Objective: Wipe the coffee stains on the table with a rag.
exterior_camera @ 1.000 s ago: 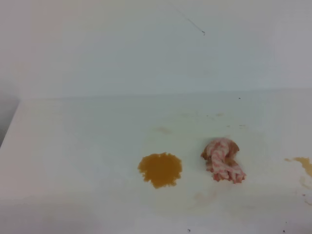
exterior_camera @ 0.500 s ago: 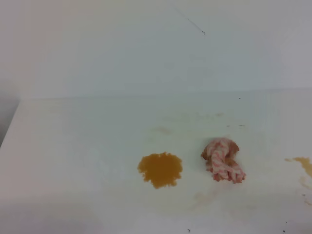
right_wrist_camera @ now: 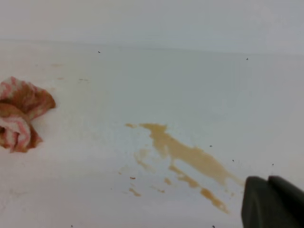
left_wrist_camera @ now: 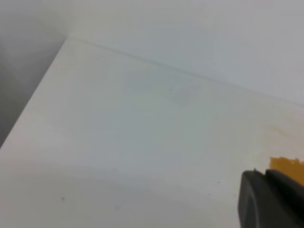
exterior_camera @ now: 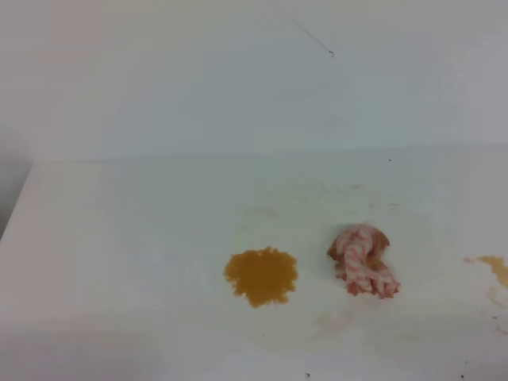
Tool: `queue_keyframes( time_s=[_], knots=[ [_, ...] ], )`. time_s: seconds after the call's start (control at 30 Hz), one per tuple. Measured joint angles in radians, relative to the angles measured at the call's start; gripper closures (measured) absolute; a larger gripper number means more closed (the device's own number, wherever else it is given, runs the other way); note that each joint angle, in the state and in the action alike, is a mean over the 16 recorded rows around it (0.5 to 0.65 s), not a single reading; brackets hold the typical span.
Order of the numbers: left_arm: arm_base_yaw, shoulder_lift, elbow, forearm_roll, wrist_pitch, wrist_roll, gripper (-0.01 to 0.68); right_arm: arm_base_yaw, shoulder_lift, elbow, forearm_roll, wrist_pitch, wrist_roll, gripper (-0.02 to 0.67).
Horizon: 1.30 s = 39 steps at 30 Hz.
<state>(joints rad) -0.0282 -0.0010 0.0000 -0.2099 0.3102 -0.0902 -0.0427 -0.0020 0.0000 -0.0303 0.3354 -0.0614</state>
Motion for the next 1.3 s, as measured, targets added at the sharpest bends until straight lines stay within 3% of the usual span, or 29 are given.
queue_keyframes(
  time_s=[0.7, 0.97, 1.3],
  knots=[
    [0.0, 0.0, 0.0, 0.0, 0.0, 0.0, 0.676, 0.0, 0.0, 0.0, 0.0, -0.06, 0.001, 0.651],
    [0.0, 0.0, 0.0, 0.0, 0.0, 0.0, 0.676, 0.0, 0.0, 0.0, 0.011, -0.266, 0.014, 0.651],
    [0.0, 0.0, 0.0, 0.0, 0.0, 0.0, 0.677, 0.0, 0.0, 0.0, 0.038, -0.656, 0.009, 0.651]
  ],
)
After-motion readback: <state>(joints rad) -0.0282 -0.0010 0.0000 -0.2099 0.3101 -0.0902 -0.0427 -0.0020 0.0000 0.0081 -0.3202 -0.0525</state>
